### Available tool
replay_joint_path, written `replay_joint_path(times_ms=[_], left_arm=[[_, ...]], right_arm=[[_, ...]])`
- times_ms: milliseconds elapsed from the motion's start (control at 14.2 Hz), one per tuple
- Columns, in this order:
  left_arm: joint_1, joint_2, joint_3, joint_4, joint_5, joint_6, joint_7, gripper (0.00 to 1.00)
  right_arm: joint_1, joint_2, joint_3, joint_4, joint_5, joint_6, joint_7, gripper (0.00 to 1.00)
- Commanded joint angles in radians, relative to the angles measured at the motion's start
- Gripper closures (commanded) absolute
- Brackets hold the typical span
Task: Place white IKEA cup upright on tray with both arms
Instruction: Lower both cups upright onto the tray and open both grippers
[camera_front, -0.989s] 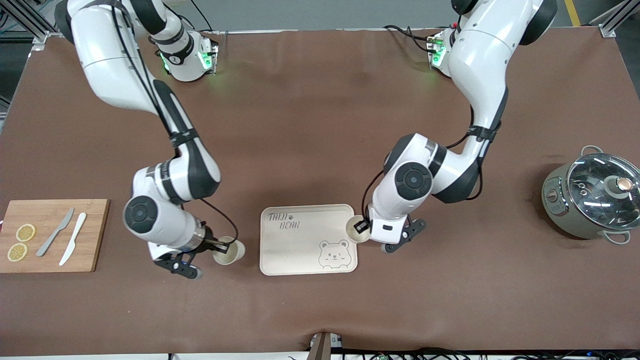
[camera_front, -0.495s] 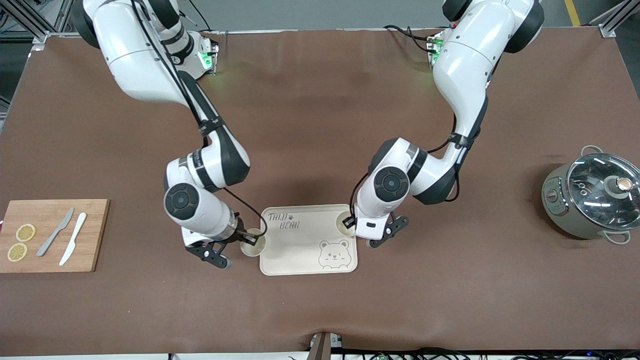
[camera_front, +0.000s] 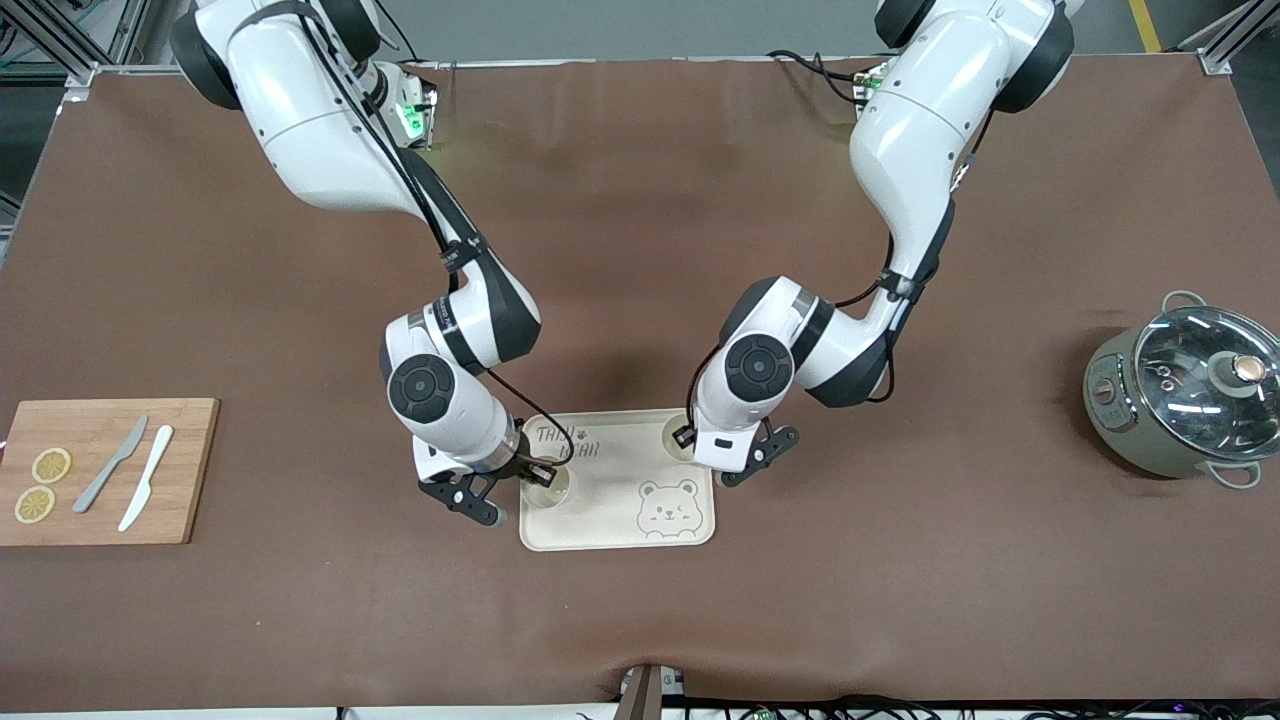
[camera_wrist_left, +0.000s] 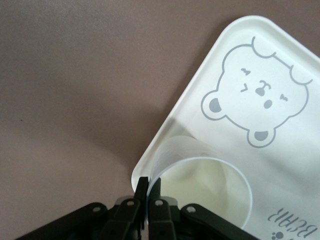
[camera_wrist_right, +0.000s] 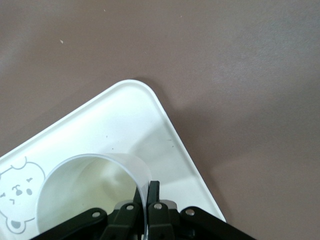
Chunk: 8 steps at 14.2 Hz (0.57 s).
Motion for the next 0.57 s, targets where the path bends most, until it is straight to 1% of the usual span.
replay_joint_path(times_ms=[0,141,353,424,495], left_arm=[[-0.014,0.004,0.012,0.002,-0.019,0.009,-0.019,1.0],[-0.012,0.004,0.011,0.0,-0.019,0.009,-0.014,0.99],[-0.011,-0.003,0.016,0.002,-0.017,0.022,-0.008,0.29],[-0.011,-0.009,0.02,0.002,-0.016,0.022,-0.007,0.14],[-0.011,-0.014,0.022,0.002,-0.016,0.022,-0.011,0.05]], right_arm=[[0.015,0.009,-0.009,0.008,0.0,0.016,0.018,1.0],[0.015,0.015,-0.009,0.008,0.0,0.018,0.018,1.0],[0.022,0.024,-0.009,0.008,0.0,0.035,0.018,1.0],[0.025,0.029,-0.009,0.008,0.0,0.039,0.018,1.0],[0.028,0.035,-0.009,0.008,0.0,0.045,0.018,1.0]])
